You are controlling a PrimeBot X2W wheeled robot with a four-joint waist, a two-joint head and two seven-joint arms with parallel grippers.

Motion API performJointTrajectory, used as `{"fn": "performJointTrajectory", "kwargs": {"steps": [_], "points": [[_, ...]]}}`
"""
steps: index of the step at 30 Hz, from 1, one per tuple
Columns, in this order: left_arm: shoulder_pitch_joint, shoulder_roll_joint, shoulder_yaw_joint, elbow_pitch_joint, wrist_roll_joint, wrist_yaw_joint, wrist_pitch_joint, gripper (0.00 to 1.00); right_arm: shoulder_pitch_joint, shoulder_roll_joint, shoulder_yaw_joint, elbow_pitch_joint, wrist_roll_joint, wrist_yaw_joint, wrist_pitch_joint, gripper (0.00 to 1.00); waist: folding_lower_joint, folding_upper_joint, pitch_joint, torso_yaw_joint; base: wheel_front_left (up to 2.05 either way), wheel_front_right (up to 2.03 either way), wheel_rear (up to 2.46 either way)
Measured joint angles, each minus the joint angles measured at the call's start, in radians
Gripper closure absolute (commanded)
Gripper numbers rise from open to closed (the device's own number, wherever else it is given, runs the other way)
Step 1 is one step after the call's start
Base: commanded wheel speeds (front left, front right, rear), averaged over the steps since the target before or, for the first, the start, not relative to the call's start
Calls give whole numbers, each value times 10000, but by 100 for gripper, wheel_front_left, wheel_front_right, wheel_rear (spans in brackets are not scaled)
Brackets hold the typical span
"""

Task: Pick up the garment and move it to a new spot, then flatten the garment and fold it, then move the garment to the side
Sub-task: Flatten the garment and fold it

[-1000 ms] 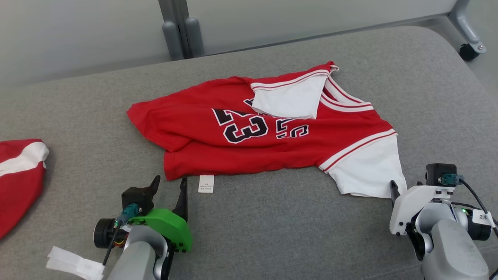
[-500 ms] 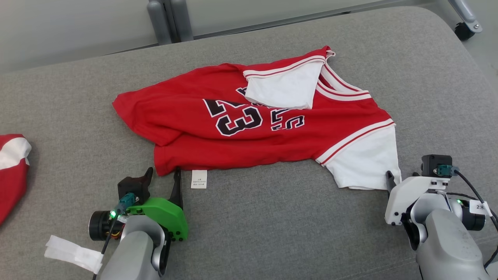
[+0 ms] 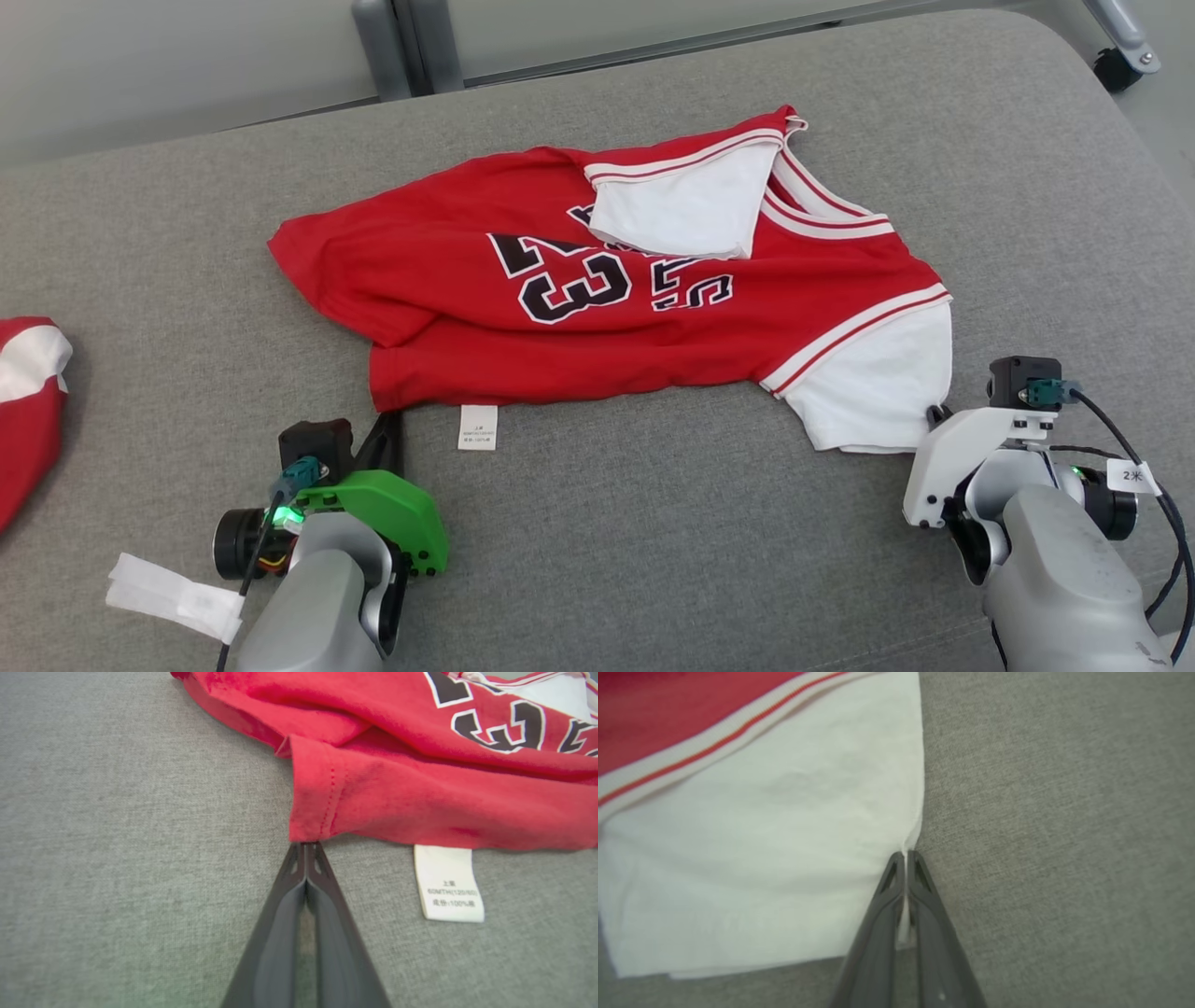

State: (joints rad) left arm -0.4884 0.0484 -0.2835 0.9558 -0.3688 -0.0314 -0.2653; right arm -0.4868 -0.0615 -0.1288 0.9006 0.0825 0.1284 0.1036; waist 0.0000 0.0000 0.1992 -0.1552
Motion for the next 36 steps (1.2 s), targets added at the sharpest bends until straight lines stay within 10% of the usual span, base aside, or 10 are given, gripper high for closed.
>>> {"fn": "performJointTrajectory", "kwargs": {"steps": [12,36], "points": [[296,-2,424,-1889,-508,-481,10,100,59,169,631,-1546,2546,33,-1085,100,0,0,-408,121,0,0,0],[1464,4,807,-2518,98,-589,10,100,2005,-84,343,-3753,2080,23,69,100,0,0,-1061,324,0,0,0]]}}
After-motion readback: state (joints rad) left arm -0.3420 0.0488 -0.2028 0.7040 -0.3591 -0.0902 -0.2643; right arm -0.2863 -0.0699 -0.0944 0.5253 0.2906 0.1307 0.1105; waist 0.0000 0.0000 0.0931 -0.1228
